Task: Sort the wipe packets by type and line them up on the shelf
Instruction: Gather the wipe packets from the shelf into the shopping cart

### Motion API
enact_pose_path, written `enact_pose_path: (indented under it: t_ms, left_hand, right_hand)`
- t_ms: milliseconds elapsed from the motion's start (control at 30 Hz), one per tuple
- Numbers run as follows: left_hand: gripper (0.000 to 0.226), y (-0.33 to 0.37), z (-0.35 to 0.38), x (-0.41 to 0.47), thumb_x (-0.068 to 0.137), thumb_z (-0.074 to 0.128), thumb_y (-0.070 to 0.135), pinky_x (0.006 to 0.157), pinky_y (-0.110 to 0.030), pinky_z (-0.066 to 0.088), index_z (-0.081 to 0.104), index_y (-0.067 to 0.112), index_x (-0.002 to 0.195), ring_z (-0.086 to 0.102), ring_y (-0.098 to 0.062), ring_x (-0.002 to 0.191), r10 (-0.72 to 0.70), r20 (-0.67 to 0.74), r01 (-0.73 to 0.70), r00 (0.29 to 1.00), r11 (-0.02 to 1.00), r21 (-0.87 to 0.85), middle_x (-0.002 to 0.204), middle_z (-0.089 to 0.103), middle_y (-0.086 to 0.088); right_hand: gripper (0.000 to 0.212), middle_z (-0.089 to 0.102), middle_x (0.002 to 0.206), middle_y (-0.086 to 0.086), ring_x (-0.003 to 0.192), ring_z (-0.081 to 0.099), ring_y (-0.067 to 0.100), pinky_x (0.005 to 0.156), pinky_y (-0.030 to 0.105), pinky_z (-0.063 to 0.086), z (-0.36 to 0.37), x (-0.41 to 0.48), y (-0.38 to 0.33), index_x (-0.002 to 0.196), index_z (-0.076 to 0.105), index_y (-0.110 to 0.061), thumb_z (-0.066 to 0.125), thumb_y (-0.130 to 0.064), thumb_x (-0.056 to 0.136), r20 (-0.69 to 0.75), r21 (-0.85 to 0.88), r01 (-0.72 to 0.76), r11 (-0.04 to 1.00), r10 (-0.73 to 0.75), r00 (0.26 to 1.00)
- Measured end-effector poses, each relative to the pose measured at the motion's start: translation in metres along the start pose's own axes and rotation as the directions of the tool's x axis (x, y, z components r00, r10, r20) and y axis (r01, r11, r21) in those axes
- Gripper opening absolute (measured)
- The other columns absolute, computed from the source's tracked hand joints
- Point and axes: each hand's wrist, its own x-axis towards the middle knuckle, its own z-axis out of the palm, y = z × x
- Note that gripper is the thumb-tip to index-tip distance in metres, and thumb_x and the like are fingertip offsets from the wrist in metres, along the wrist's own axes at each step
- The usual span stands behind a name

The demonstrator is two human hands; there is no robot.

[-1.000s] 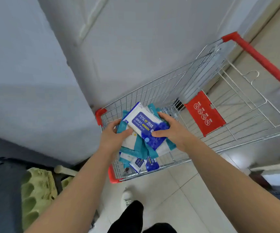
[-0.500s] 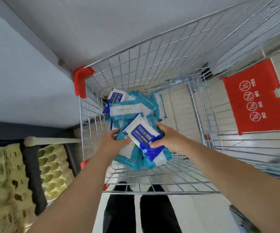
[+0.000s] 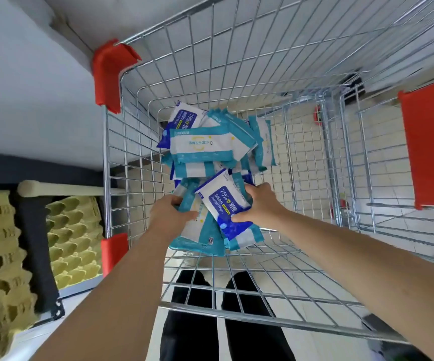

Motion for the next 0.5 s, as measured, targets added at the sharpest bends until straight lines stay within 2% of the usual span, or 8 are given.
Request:
enact_pose_path:
  t_ms: [67, 100, 167, 233, 300, 400, 500]
  left_hand:
    - [0.041, 0.001, -0.003, -0.003, 0.080, 0.076, 0.019, 0.072, -0.027, 0.044, 0.061, 0.008, 0.117, 0.057, -0.019, 0.087, 0.018, -0.038, -0.015, 0.999, 0.998, 0.055, 0.114, 0.066, -0.008]
    - [0.041, 0.003, -0.005, -0.007, 0.082, 0.074, 0.021, 0.073, -0.027, 0.042, 0.060, 0.008, 0.118, 0.056, -0.019, 0.088, 0.029, -0.058, -0.025, 0.998, 0.997, 0.076, 0.116, 0.064, -0.008]
    - [0.042, 0.009, -0.012, -0.017, 0.086, 0.070, 0.023, 0.077, -0.029, 0.045, 0.057, 0.007, 0.122, 0.056, -0.022, 0.094, 0.060, -0.078, -0.050, 0.995, 0.991, 0.126, 0.121, 0.061, -0.009]
    - [0.041, 0.019, -0.022, -0.032, 0.089, 0.065, 0.023, 0.083, -0.029, 0.046, 0.055, 0.008, 0.127, 0.057, -0.026, 0.105, 0.098, -0.087, -0.081, 0.991, 0.979, 0.189, 0.126, 0.060, -0.010]
    - [0.040, 0.028, -0.036, -0.052, 0.092, 0.060, 0.024, 0.082, -0.028, 0.042, 0.054, 0.011, 0.130, 0.057, -0.026, 0.110, 0.146, -0.095, -0.122, 0.985, 0.967, 0.223, 0.129, 0.059, -0.007]
    - [0.039, 0.043, -0.065, -0.096, 0.093, 0.056, 0.030, 0.092, -0.032, 0.045, 0.054, 0.019, 0.131, 0.056, -0.023, 0.115, 0.240, -0.134, -0.198, 0.961, 0.942, 0.271, 0.133, 0.057, -0.002]
    - [0.032, 0.057, -0.104, -0.154, 0.095, 0.051, 0.033, 0.090, -0.036, 0.049, 0.058, 0.022, 0.124, 0.059, -0.024, 0.109, 0.315, -0.215, -0.232, 0.924, 0.912, 0.338, 0.125, 0.060, -0.002]
  right_hand:
    - [0.087, 0.053, 0.113, 0.008, 0.106, 0.050, 0.027, 0.089, 0.038, 0.047, -0.001, -0.004, -0.005, 0.130, 0.046, -0.026, 0.077, -0.060, 0.056, -0.042, -0.158, 0.007, 0.987, -0.014, 0.999]
    - [0.088, 0.054, 0.115, 0.007, 0.107, 0.051, 0.026, 0.089, 0.039, 0.048, -0.003, -0.007, -0.007, 0.130, 0.045, -0.025, 0.078, -0.059, 0.056, -0.051, -0.161, 0.009, 0.987, -0.017, 0.999]
    - [0.086, 0.052, 0.126, 0.006, 0.112, 0.053, 0.023, 0.091, 0.040, 0.049, -0.013, -0.020, -0.016, 0.134, 0.042, -0.021, 0.081, -0.048, 0.062, -0.057, -0.071, 0.040, 0.997, -0.044, 0.997]
    - [0.076, 0.050, 0.132, 0.007, 0.115, 0.054, 0.022, 0.091, 0.035, 0.048, -0.022, -0.037, -0.026, 0.136, 0.040, -0.016, 0.078, -0.033, 0.074, -0.020, -0.024, 0.077, 0.997, -0.077, 0.997]
    - [0.063, 0.053, 0.130, 0.008, 0.113, 0.056, 0.022, 0.088, 0.032, 0.048, -0.029, -0.056, -0.038, 0.136, 0.042, -0.012, 0.072, -0.028, 0.082, -0.005, -0.077, 0.118, 0.990, -0.119, 0.993]
    - [0.056, 0.055, 0.131, 0.007, 0.112, 0.056, 0.022, 0.087, 0.032, 0.048, -0.041, -0.091, -0.068, 0.140, 0.041, -0.014, 0.061, -0.031, 0.090, -0.023, -0.222, 0.230, 0.948, -0.241, 0.970]
    - [0.052, 0.050, 0.139, 0.003, 0.119, 0.053, 0.020, 0.093, 0.031, 0.043, -0.059, -0.139, -0.112, 0.144, 0.038, -0.021, 0.053, -0.032, 0.095, -0.039, -0.316, 0.355, 0.880, -0.386, 0.922]
